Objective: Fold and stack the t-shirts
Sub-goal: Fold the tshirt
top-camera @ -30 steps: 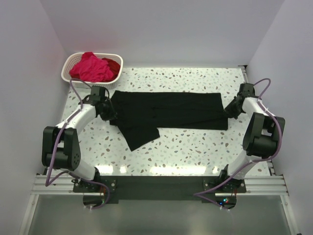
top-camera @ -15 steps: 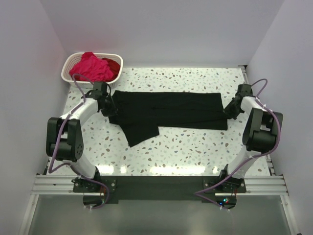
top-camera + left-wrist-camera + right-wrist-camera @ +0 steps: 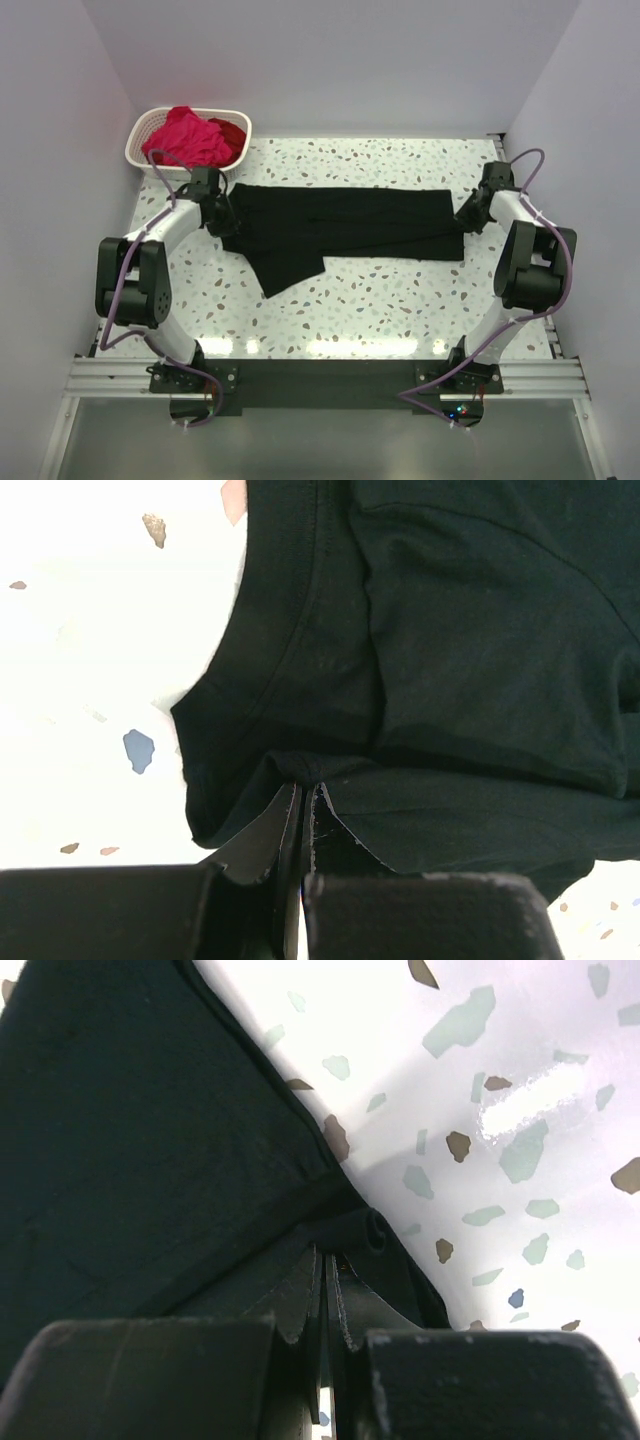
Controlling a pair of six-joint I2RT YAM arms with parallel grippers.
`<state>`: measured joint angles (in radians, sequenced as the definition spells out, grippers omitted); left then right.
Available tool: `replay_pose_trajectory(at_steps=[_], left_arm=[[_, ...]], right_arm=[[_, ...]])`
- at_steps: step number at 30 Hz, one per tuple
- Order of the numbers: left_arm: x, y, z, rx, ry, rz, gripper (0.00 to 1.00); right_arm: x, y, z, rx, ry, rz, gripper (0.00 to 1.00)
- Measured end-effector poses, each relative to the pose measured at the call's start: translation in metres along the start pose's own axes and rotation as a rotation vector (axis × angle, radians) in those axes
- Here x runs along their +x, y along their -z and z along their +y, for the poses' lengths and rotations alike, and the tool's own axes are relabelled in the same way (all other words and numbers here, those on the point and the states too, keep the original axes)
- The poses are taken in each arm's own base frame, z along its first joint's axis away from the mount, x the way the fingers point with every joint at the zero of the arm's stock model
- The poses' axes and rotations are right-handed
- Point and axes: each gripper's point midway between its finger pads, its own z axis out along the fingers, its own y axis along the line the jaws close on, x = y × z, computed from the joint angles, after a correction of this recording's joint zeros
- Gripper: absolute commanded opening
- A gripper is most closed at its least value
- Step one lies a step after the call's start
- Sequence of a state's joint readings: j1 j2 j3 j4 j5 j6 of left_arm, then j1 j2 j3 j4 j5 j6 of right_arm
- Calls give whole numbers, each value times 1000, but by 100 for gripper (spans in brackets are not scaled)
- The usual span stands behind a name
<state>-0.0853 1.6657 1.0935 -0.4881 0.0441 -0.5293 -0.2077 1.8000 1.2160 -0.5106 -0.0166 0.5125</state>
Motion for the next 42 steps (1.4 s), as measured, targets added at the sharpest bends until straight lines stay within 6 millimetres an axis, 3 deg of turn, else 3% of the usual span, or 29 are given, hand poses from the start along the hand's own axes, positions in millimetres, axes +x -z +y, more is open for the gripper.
replay_pose_trajectory(at_steps=[4, 7, 12, 13, 15, 19, 24, 27, 31, 36, 42], left_arm=[[2, -6, 2, -7, 1, 12, 0], [4, -10, 4, -19, 2, 17, 2], [1, -12, 7, -33, 2, 4, 19], [0, -13, 7, -35, 1, -1, 28], [-5, -11, 7, -38, 2, -20, 36], [-15, 6, 7, -30, 3, -90, 55], [-18, 49, -6, -7, -36, -216, 69], [3, 66, -23, 25, -96, -246, 70], [53, 71, -34, 62, -167, -200, 70], [116, 55, -17, 17, -201, -95, 64], [147, 33, -16, -47, -247, -29, 46]], right_arm=[[-1, -1, 1, -1, 0, -2, 0], [3, -11, -2, 9, 0, 18, 7], [12, -21, -2, 22, 24, 51, 38], [11, -20, 0, 22, 33, 46, 46], [8, -17, 6, 21, 60, 29, 53], [8, 1, 23, 2, 129, -11, 66], [22, 50, 66, -94, 265, -105, 77], [49, 77, 87, -166, 351, -129, 80], [99, 96, 100, -246, 463, -101, 82], [149, 100, 97, -294, 550, -38, 82], [175, 96, 96, -322, 589, 8, 82]])
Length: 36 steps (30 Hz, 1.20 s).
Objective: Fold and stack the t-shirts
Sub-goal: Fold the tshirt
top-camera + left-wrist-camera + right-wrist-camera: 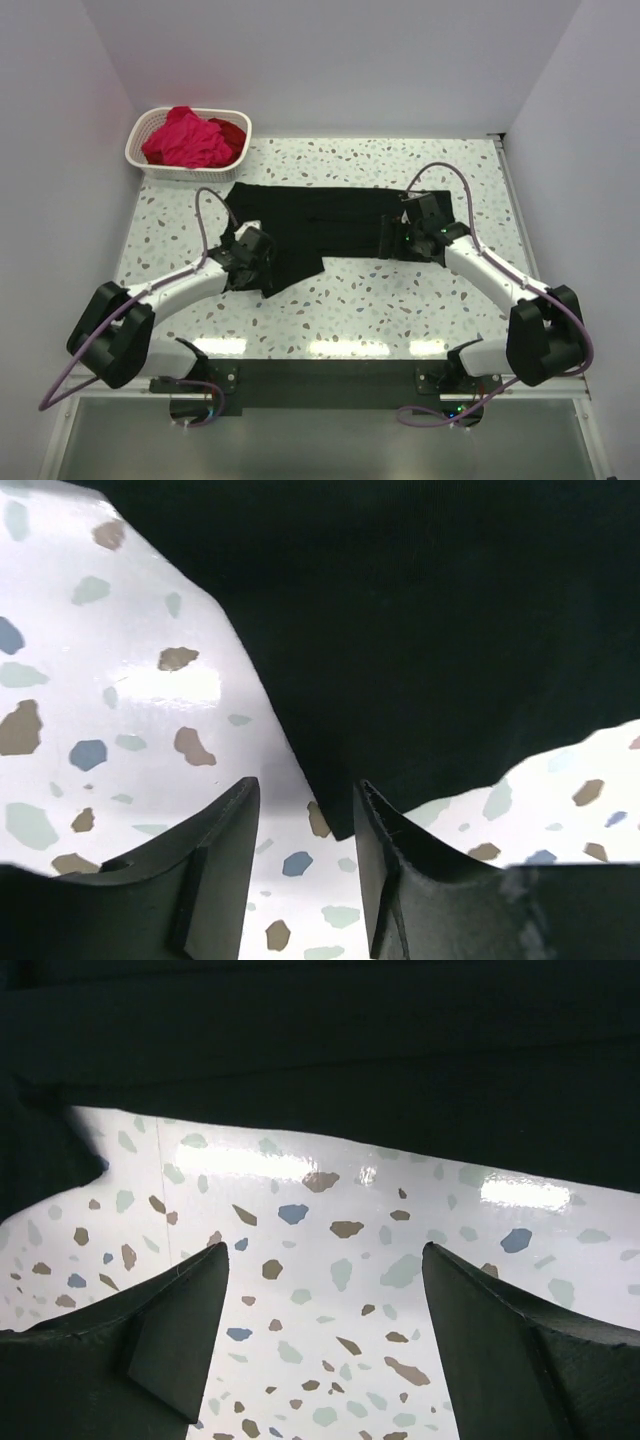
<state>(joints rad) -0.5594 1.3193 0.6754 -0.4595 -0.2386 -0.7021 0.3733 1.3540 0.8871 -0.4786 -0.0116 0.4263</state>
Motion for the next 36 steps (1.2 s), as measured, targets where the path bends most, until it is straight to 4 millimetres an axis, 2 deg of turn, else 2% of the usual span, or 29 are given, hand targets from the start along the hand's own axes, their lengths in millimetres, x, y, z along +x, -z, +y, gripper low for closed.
replay_pose_trajectory(at_steps=[4, 7, 8, 9, 11, 12, 13, 19, 22, 25, 28, 31, 34, 36], left_arm=[[15, -13, -2, -44, -46, 36, 46], [12, -17, -8, -52, -68, 18, 45], [11, -18, -10, -54, -72, 14, 41], [10, -19, -11, -61, -77, 8, 30], [6, -21, -14, -71, -76, -7, 17], [5, -23, -16, -73, -74, -13, 6], [3, -23, -17, -75, -67, -20, 2], [-6, -21, -22, -95, -74, -22, 0], [-38, -11, -38, -87, -82, -67, 0], [-99, 1, -66, -44, -61, -175, 0], [-153, 6, -76, -39, -40, -265, 0], [-195, -2, -74, -57, -33, -320, 0], [-225, -20, -71, -85, -45, -342, 0], [-237, -35, -70, -100, -62, -350, 0]], right_arm=[[10, -3, 6, -31, 13, 17, 81], [17, -5, 6, -40, 16, 30, 81], [19, -5, 6, -41, 16, 33, 81], [21, -6, 6, -43, 16, 35, 81], [24, -6, 5, -50, 15, 43, 81], [26, -6, 6, -52, 15, 47, 81], [26, -7, 6, -55, 16, 49, 81], [25, -7, 6, -58, 21, 42, 80], [25, -6, 6, -59, 27, 41, 80], [23, -5, 6, -62, 39, 35, 80], [22, -2, 6, -66, 56, 25, 80], [20, 0, 6, -70, 73, 18, 80], [20, 1, 6, -70, 88, 16, 79], [21, 1, 6, -70, 93, 17, 79]])
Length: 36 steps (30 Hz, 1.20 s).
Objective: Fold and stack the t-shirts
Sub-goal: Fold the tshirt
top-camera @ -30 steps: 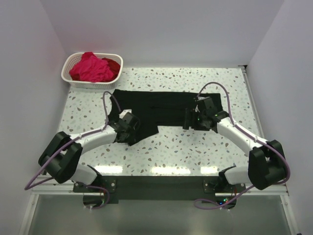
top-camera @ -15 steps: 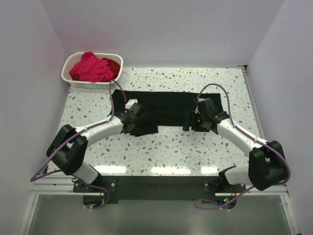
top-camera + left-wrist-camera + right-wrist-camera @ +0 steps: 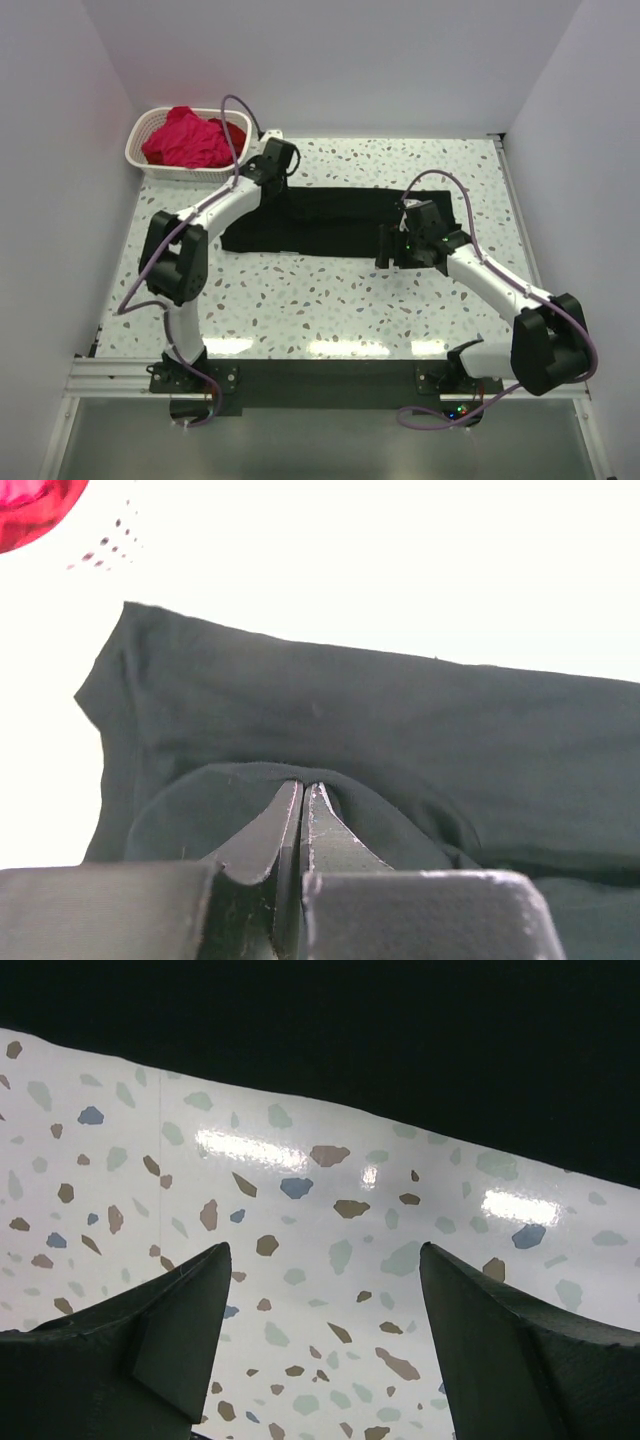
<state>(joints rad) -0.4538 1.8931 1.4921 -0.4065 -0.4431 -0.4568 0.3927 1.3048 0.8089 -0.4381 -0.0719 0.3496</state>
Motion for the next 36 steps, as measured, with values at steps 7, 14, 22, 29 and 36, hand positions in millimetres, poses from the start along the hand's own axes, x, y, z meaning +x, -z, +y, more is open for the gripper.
replay_pose_trajectory(at_steps=[7, 14, 22, 29, 36], left_arm=[[10, -42, -9, -14, -59, 16, 11], [8, -60, -1, -38, -44, 26, 35], [-8, -34, 0, 10, 56, -2, 45], [18, 51, 37, 72, 168, -22, 43], [58, 41, 51, 40, 173, 44, 36]], right_arm=[[0, -2, -1, 6, 2, 7, 77], [-13, -13, -2, 41, -2, 13, 77], [-45, -28, -23, 152, -39, -27, 73], [-66, -27, -83, 218, -257, -79, 65], [-66, -33, -125, 247, -431, -93, 59]])
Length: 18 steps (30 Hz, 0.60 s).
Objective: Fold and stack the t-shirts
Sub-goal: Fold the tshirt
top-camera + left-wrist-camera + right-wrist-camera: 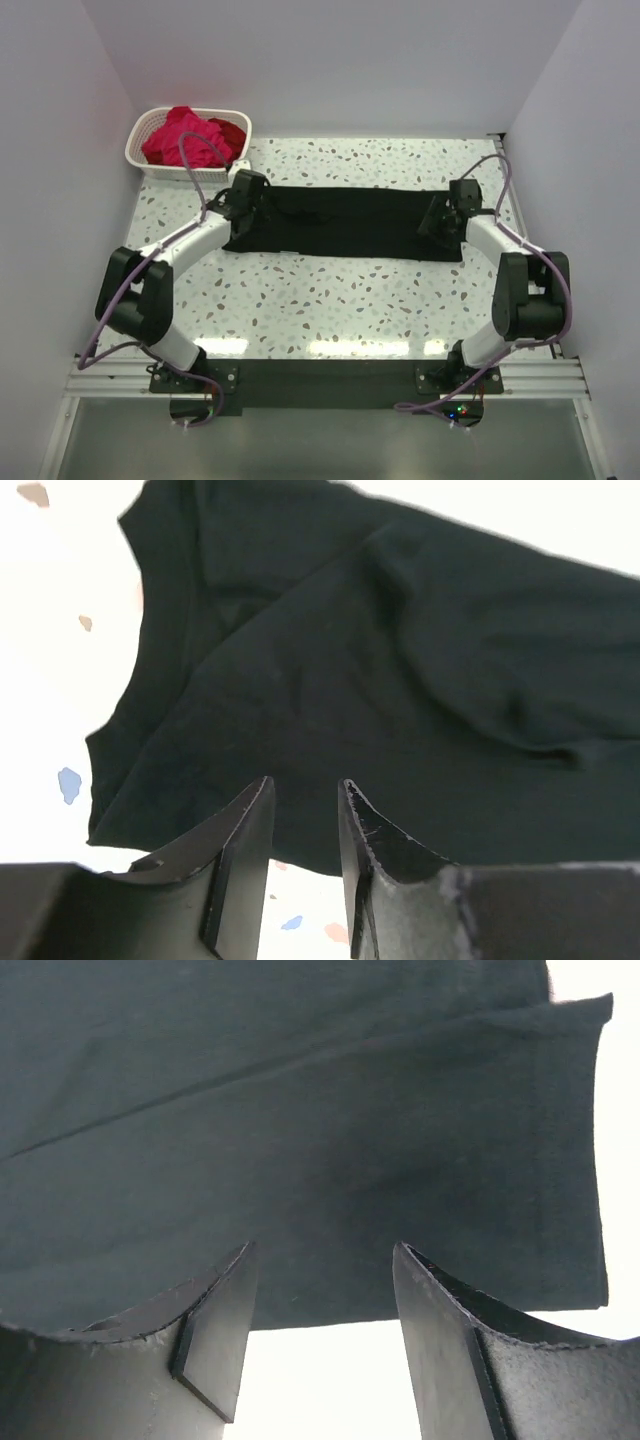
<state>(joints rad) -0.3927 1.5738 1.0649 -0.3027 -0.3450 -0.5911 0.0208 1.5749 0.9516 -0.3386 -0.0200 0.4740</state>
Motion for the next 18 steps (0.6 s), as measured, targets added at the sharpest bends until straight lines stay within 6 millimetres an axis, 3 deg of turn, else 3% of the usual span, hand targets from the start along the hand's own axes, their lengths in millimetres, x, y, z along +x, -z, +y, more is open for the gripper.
replay_pose_trajectory(at_steps=[7, 10, 14, 18], left_arm=[[42, -28, 35, -95, 9, 122, 33], [57, -35, 49, -126, 26, 171, 28], [83, -34, 62, -134, 51, 230, 27], [101, -16, 69, -98, 86, 235, 27]], right_arm=[[10, -16, -33, 46, -123, 61, 59], [13, -19, -38, 48, -152, 72, 60], [14, -18, -42, 25, -200, 63, 61], [21, -11, -49, -6, -247, 45, 61]])
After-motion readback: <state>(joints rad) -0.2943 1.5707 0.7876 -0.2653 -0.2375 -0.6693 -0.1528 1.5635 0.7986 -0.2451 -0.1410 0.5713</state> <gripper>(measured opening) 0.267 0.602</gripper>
